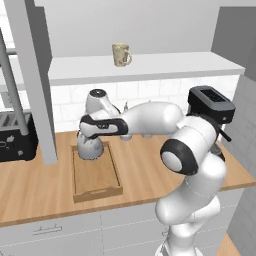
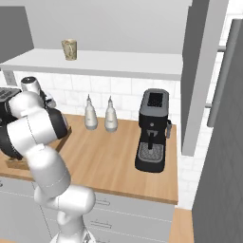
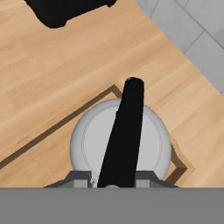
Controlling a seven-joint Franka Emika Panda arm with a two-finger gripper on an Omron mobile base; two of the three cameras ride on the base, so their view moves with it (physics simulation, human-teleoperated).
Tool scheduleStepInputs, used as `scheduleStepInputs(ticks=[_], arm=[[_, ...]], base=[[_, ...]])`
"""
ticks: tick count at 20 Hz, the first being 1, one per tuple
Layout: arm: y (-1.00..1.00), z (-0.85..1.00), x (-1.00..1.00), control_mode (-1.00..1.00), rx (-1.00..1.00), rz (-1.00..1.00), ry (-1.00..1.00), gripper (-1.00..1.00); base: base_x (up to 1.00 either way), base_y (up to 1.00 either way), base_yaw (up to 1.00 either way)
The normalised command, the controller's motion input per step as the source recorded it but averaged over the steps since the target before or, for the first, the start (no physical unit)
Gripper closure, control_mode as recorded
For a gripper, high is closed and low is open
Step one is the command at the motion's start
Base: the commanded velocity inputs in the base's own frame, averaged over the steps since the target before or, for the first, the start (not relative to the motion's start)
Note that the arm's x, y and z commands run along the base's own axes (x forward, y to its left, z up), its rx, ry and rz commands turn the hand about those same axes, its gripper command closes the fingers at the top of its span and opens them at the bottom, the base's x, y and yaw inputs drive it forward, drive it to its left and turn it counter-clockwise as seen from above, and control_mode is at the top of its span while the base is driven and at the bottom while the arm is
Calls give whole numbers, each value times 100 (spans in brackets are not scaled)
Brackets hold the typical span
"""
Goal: Pick the kettle from the counter and place it on the tray. Then pick the mug from the cabinet and place it on the tray. Then close the cabinet doors.
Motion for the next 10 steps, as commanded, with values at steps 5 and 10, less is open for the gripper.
scheduleStepInputs(ticks=[5, 10], arm=[[0, -24, 0, -100, 0, 0, 0, 100], [0, -29, 2, -100, 0, 0, 0, 100]], base=[[0, 0, 0], [0, 0, 0]])
